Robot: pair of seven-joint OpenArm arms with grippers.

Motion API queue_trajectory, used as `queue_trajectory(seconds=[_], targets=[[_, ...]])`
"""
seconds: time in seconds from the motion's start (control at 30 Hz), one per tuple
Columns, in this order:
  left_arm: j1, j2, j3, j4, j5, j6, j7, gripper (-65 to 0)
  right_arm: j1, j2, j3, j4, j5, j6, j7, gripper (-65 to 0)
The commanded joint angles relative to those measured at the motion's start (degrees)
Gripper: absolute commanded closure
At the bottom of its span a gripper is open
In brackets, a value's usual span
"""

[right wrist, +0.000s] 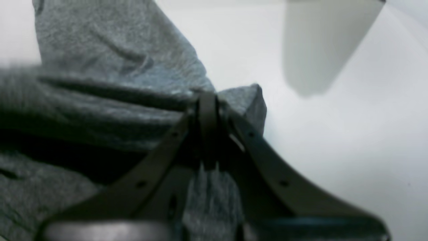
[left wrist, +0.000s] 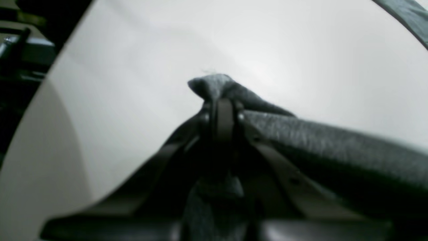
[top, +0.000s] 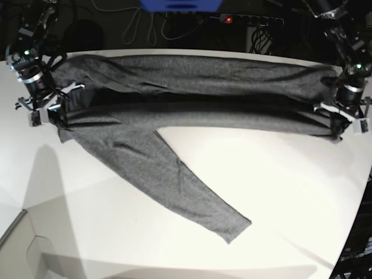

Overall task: Layout the t-shirt on the table in an organized manner, then fold the t-shirt properly
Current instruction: 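Lift the hem corners with both grippers and fold them over toward the collar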

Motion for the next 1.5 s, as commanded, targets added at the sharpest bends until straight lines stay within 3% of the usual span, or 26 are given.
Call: queue_trajectory(seconds=[0.0,0.27,1.3,1.47], targets=[[-0.1,-1.5,-0.3,0.6,-1.0,0.1,-1.7,-0.1,-0.7,0.7,0.3,1.1,0.9,-0.2,1.4,0.0],[0.0,-1.7,-0.3,-4.2,-1.1,0.1,-1.7,-0.1,-2.3,-1.2,0.6,0.7,0.6,-0.2,1.4,0.0],[0.0,-2.2,-0.2,-10.6,-1.1,0.0,-1.7,-0.1,-7.5,-1.1,0.6,-2.9,0.5,-0.2,1.4,0.0],[0.0,-2.2,-0.2,-10.6,-1.1,-4.7,-1.7,-0.1,-7.5,-0.9,0.6,-5.8,0.5,-0.2,1.5,0.0]])
